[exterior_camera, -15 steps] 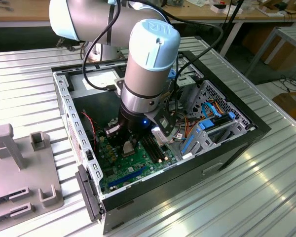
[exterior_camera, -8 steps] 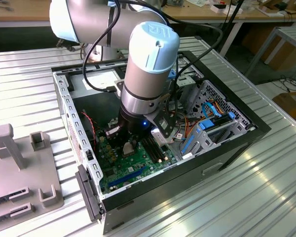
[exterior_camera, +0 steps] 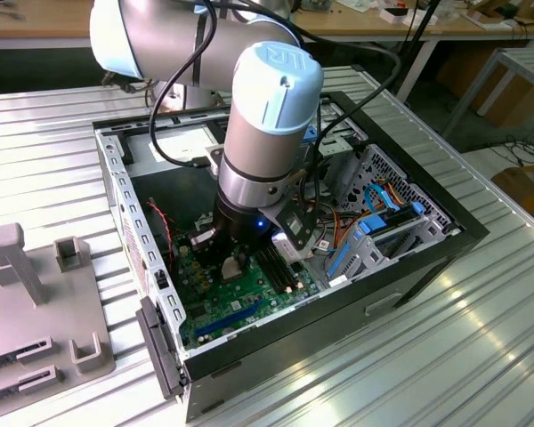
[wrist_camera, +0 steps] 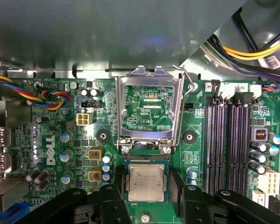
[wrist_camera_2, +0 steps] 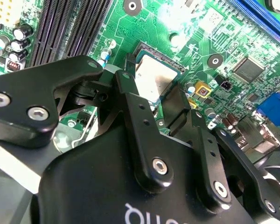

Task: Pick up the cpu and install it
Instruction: 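Place the cpu into insertion slot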

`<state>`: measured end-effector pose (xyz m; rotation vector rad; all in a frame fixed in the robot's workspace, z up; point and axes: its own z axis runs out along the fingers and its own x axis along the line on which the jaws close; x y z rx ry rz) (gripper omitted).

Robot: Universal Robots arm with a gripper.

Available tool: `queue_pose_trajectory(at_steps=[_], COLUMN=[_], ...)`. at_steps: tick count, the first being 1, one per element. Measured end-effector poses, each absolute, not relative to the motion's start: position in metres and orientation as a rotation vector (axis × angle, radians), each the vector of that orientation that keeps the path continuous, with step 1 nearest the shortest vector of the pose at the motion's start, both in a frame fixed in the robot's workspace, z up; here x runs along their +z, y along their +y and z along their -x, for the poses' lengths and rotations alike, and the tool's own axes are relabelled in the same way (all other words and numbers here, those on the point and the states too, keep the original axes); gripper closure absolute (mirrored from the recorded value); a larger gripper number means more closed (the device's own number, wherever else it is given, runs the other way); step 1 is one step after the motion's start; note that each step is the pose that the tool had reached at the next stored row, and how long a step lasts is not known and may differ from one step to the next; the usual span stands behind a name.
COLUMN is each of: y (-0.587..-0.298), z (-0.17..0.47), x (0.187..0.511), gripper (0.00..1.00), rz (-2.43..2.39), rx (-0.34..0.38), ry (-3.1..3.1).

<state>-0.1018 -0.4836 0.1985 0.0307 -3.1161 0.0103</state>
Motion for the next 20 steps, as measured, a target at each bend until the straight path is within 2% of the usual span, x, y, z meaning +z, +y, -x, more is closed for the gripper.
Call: queue_pose_trajectory(at_steps=[20], y=[-0.4836], z=[0.1018], x=[0.1981], gripper=[0.53], rz=[-0.031], rx=[0.008], ry=[-3.116])
